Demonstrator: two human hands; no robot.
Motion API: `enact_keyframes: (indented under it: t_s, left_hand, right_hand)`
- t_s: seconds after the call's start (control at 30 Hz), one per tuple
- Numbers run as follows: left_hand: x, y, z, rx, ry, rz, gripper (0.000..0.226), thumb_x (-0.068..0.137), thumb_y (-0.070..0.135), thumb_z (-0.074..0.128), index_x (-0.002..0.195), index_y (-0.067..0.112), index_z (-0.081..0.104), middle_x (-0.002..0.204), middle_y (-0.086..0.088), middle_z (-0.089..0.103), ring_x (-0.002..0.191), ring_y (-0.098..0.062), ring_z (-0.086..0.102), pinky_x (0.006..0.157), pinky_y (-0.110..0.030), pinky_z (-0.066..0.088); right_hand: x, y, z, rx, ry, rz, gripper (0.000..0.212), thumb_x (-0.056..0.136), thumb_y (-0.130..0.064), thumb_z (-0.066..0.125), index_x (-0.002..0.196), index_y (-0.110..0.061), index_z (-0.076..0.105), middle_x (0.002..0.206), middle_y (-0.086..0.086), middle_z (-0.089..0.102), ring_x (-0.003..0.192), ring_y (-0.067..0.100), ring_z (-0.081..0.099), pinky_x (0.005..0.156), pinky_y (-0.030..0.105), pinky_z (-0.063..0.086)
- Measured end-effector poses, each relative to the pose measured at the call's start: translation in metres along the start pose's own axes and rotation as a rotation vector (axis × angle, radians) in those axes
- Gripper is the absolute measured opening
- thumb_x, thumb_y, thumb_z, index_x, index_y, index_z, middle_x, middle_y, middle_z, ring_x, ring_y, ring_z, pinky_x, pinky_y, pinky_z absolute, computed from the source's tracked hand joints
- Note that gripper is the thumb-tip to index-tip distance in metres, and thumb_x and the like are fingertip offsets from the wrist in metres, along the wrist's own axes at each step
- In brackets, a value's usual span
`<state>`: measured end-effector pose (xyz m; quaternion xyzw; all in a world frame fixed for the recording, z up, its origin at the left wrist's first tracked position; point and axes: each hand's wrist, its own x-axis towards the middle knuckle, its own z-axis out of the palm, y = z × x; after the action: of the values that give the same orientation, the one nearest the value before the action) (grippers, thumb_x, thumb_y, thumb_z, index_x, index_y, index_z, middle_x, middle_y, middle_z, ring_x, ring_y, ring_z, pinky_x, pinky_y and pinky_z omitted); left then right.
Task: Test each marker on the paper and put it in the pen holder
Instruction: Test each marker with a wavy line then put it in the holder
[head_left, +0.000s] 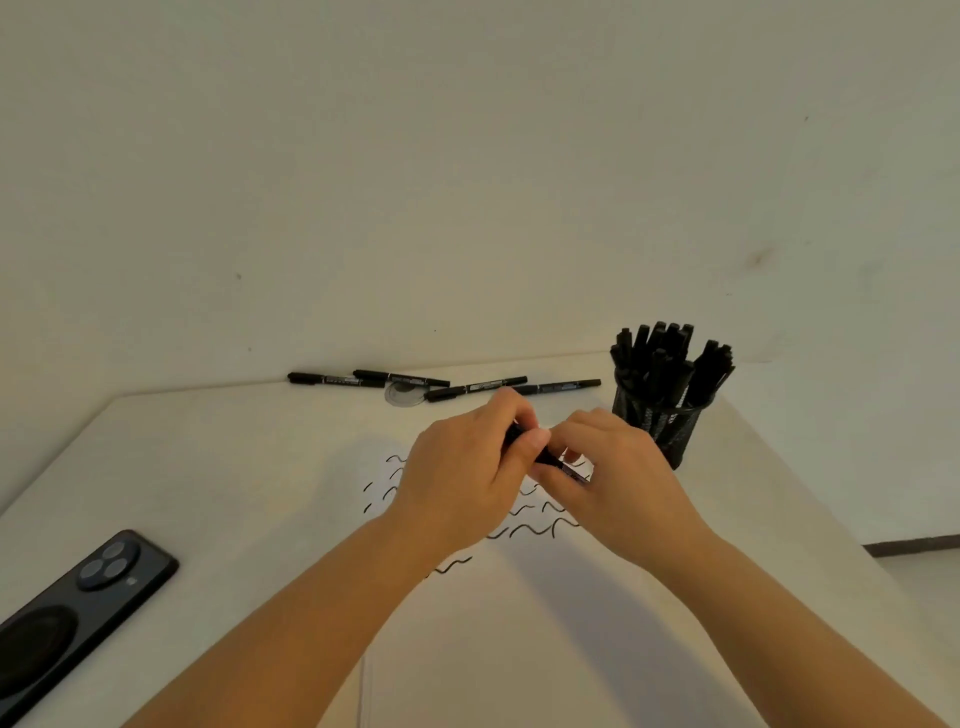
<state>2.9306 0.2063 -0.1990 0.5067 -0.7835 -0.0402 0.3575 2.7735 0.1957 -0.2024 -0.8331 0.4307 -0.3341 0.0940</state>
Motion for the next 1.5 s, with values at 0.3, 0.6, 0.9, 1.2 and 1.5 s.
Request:
enact_keyframes:
  t_s: [0.3,0.6,0.9,1.2,1.5]
  left_hand:
    - [0.062,-0.031,0.032,-0.194,-0.072,-0.185,0.028,0.092,0.050,0.032,0.102,0.027,0.046,0.070,0.009,0.056,0.067,-0.011,0.058,0.063,-0.035,0.048]
    - [0.091,-0.099,0.080,0.352,-0.295,-0.143,0.031,0.092,0.034,0.046,0.121,0.023,0.047,0.117,0.002,0.050,0.108,-0.018,0.045,0.077,-0.034,0.045]
    - [0.105,-0.115,0.101,0.443,-0.305,-0.140,0.032,0.093,0.036,0.045,0.122,0.026,0.050,0.117,0.002,0.051,0.108,-0.018,0.044,0.071,-0.028,0.038]
    - [0.111,-0.108,0.113,0.430,-0.305,-0.204,0.032,0.089,0.035,0.051,0.118,0.023,0.049,0.116,0.001,0.053,0.106,-0.020,0.048,0.076,-0.033,0.043]
    - [0.117,-0.102,0.123,0.469,-0.320,-0.287,0.025,0.092,0.027,0.046,0.111,0.012,0.053,0.110,-0.007,0.054,0.097,-0.025,0.054,0.074,-0.035,0.043]
  right_hand:
    - [0.029,0.042,-0.051,0.215,0.259,0.304,0.005,0.079,-0.025,0.068,0.081,-0.023,0.064,0.074,-0.016,0.062,0.074,-0.007,0.056,0.062,0.005,0.040]
    - [0.046,0.073,-0.088,0.325,0.545,0.367,0.015,0.082,-0.024,0.063,0.085,-0.037,0.055,0.079,-0.016,0.062,0.074,-0.011,0.056,0.059,0.001,0.038]
    - [0.041,0.094,-0.077,0.306,0.545,0.420,0.020,0.083,-0.023,0.063,0.099,-0.028,0.053,0.083,-0.018,0.061,0.080,-0.011,0.055,0.058,0.008,0.041]
    - [0.029,0.090,-0.056,0.096,0.379,0.344,0.057,0.083,-0.018,0.064,0.126,-0.042,0.035,0.078,-0.025,0.050,0.073,-0.005,0.055,0.062,0.008,0.036]
    - [0.021,0.085,-0.043,-0.014,0.373,0.289,0.041,0.089,-0.021,0.053,0.126,-0.033,0.039,0.091,-0.011,0.058,0.076,0.015,0.057,0.068,0.029,0.046]
